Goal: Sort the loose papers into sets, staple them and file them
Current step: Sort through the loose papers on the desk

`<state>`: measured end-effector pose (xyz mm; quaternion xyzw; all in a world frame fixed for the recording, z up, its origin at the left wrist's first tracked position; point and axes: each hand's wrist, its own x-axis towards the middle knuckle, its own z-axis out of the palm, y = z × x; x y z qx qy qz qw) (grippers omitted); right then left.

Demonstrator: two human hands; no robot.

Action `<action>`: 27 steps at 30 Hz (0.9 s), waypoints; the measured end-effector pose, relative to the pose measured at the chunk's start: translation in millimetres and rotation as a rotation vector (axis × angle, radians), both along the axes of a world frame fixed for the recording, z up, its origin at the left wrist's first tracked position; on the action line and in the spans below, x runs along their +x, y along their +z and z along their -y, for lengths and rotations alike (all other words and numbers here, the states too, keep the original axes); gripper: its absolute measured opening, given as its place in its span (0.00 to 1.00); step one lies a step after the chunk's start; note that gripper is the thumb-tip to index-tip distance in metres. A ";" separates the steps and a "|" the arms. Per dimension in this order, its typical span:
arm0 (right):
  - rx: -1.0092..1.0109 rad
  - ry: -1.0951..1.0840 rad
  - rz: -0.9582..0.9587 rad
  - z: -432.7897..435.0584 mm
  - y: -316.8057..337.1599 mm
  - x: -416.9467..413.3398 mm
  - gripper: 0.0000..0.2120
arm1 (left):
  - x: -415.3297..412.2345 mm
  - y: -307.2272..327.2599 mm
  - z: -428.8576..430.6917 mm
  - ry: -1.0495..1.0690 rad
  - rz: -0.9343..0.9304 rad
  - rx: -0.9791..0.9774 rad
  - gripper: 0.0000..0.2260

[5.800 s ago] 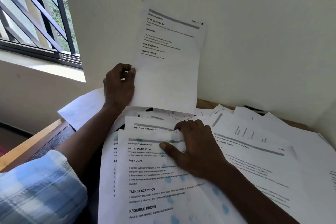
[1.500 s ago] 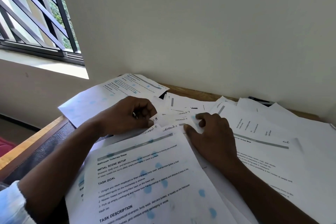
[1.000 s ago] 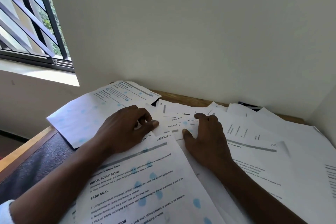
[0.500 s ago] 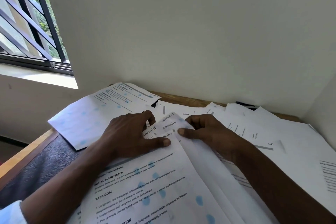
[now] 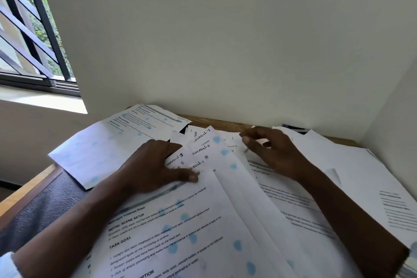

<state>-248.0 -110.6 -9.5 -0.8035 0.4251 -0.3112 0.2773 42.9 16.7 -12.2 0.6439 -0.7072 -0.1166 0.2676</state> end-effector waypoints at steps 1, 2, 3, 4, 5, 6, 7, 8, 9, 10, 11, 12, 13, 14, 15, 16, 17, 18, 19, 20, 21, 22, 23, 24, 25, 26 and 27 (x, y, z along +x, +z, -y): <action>-0.012 0.023 -0.029 1.3 -6.7 -1.0 0.11 | -0.2 0.8 -0.4 -0.005 -0.014 0.002 0.33; -0.016 0.047 -0.077 2.4 -12.8 -2.2 0.14 | -0.8 1.8 -0.7 -0.005 -0.023 0.004 0.32; -0.034 0.061 -0.139 3.2 -17.9 -2.5 0.16 | -1.6 2.6 -1.0 -0.005 -0.027 0.004 0.33; -0.062 0.059 -0.195 4.2 -22.0 -2.7 0.17 | -1.9 2.7 -1.4 -0.005 -0.026 0.006 0.35; -0.101 0.039 -0.238 5.3 -24.2 -2.4 0.17 | -2.3 3.1 -1.6 -0.005 -0.022 0.009 0.37; -0.138 0.004 -0.269 6.3 -24.9 -2.7 0.16 | -2.0 3.4 -1.5 -0.005 -0.017 0.014 0.39; -0.169 -0.033 -0.295 7.3 -24.1 -3.4 0.17 | -1.2 3.3 -0.8 0.000 -0.009 0.020 0.39; -0.186 -0.065 -0.306 7.7 -22.9 -3.6 0.18 | -0.3 3.2 -0.2 0.008 0.001 0.028 0.39; -0.193 -0.090 -0.314 7.3 -22.4 -2.5 0.20 | 0.6 3.5 -0.2 0.010 0.008 0.040 0.39; -0.193 -0.111 -0.321 5.9 -22.2 -1.0 0.21 | 0.9 3.5 0.2 0.003 0.010 0.052 0.41; -0.178 -0.127 -0.327 4.6 -22.9 1.5 0.21 | 0.7 3.1 0.5 -0.004 0.008 0.063 0.42; -0.150 -0.136 -0.321 2.8 -23.5 4.6 0.21 | 0.0 2.8 0.6 -0.008 0.008 0.074 0.43; -0.125 -0.131 -0.310 0.4 -24.1 7.8 0.21 | -0.5 2.6 0.9 -0.010 0.010 0.080 0.43; -0.102 -0.108 -0.279 -1.5 -24.6 10.8 0.21 | -0.9 2.8 0.8 -0.011 0.012 0.082 0.43; -0.069 -0.067 -0.240 -2.8 -25.2 12.7 0.20 | -1.0 2.7 1.1 -0.013 0.012 0.080 0.43; -0.034 -0.011 -0.160 -4.9 -25.2 14.1 0.17 | -0.6 2.3 1.4 -0.016 0.010 0.078 0.43; -0.001 0.039 -0.100 -6.6 -25.1 14.8 0.12 | -0.2 2.3 1.5 -0.020 0.009 0.078 0.41; 0.031 0.088 -0.047 -9.4 -23.7 15.2 0.05 | 0.1 2.0 1.7 -0.024 0.009 0.078 0.39; 0.036 0.123 -0.029 -11.0 -23.3 15.0 0.04 | 0.2 1.9 1.7 -0.024 0.011 0.079 0.36; 0.030 0.145 -0.026 -14.1 -21.5 15.9 0.05 | -0.2 1.9 1.7 -0.023 0.012 0.082 0.35; -0.004 0.151 -0.070 -15.1 -21.5 15.9 0.03 | -1.0 1.9 1.2 -0.020 0.014 0.080 0.34; -0.022 0.156 -0.120 -17.0 -18.8 16.2 0.03 | -1.8 1.2 0.9 -0.018 0.019 0.075 0.34; -0.082 0.140 -0.175 -16.7 -16.8 16.0 0.11 | -2.1 0.3 0.8 -0.020 0.023 0.069 0.35; -0.109 0.100 -0.174 -14.6 -14.7 16.1 0.18 | -2.1 0.1 1.1 -0.020 0.028 0.064 0.35; -0.114 0.022 -0.132 -10.0 -12.9 13.2 0.20 | -2.3 0.9 1.3 -0.020 0.039 0.065 0.36; -0.094 -0.062 -0.045 -3.4 -12.2 8.1 0.21 | -1.6 1.5 1.9 -0.019 0.061 0.070 0.37; -0.089 -0.166 -0.007 4.5 -13.6 0.8 0.20 | -1.7 3.5 3.3 -0.022 0.089 0.077 0.38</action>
